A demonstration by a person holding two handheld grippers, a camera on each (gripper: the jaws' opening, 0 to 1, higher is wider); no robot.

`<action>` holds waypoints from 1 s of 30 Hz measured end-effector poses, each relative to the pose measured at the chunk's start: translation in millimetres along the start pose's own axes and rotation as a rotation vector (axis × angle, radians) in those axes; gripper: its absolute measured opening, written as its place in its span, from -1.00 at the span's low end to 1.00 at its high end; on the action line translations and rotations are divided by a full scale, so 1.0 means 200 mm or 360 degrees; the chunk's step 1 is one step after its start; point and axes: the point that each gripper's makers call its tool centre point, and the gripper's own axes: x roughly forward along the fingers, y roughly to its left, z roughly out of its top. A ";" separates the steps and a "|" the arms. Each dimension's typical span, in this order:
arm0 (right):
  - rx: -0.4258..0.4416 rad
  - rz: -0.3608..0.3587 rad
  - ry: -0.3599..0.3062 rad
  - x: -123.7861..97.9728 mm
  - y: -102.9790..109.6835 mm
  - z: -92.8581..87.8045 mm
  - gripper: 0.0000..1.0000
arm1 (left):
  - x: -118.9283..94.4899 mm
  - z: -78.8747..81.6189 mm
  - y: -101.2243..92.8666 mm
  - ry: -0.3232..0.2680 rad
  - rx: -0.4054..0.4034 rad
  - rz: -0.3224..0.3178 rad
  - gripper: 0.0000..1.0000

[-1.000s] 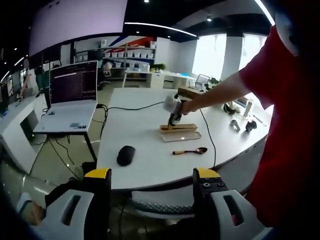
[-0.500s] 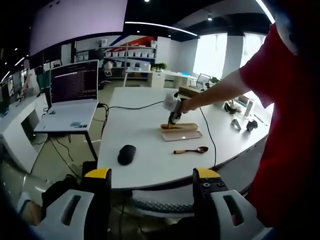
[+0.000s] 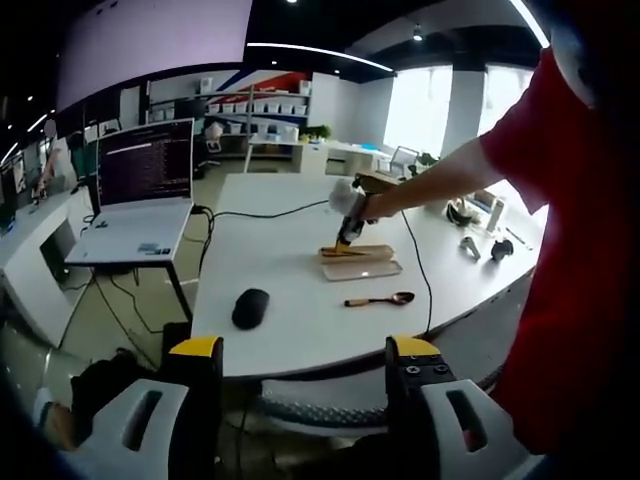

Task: Arrange the utensils inside the cutlery case until each visible utensil rests in its matching compartment.

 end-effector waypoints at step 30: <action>-0.0010 -0.0136 -0.0089 -0.11 -0.04 -0.06 -0.85 | -0.04 0.04 -0.03 -0.0056 0.0000 -0.0007 0.39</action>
